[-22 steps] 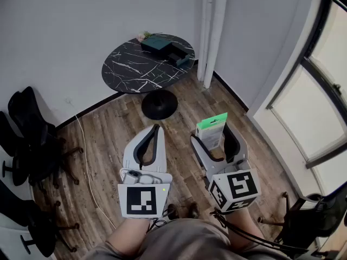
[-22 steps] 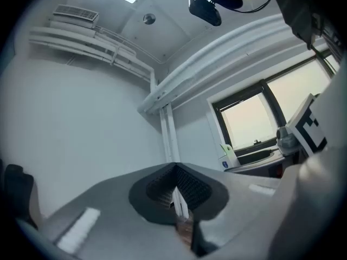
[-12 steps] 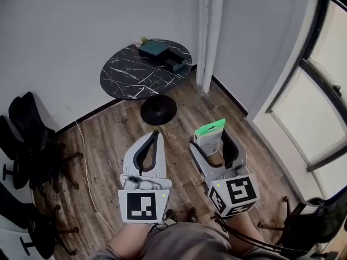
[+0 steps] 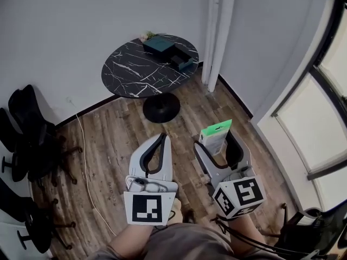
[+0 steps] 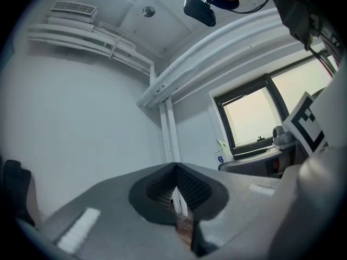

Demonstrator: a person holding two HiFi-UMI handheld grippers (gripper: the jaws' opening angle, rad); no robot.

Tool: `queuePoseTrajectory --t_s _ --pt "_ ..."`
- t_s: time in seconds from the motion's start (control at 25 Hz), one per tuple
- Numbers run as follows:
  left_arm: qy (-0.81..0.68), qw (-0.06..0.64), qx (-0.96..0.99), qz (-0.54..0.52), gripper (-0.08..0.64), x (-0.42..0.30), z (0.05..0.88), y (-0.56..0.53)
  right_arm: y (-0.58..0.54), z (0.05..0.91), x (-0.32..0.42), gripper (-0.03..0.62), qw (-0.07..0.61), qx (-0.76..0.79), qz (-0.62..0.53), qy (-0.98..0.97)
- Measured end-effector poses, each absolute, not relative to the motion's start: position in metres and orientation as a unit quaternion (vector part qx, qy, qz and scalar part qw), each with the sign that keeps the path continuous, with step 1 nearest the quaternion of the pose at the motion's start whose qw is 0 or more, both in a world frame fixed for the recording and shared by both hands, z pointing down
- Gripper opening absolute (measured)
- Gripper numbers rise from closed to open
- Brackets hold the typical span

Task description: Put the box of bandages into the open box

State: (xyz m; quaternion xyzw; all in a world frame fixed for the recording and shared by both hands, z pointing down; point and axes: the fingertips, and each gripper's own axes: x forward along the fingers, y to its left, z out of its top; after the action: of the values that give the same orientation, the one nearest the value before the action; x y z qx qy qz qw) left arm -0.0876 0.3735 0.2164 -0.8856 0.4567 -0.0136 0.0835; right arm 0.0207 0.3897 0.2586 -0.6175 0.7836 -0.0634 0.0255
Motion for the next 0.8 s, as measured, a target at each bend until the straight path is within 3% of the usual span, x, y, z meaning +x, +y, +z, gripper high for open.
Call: queuePoseTrajectory --t_s 0.44,0.8 --pt "0.444 0.082 -0.892 0.004 0.000 -0.083 0.222 0.220 0.238 0.273 0.023 0.385 0.005 -0.629 -0.071 0.774" --pt "0.418 0.122 -0.900 0.015 0.000 -0.076 0.202 0.117 0.122 0.249 0.016 0.385 0.007 -0.634 -0.043 0.772"
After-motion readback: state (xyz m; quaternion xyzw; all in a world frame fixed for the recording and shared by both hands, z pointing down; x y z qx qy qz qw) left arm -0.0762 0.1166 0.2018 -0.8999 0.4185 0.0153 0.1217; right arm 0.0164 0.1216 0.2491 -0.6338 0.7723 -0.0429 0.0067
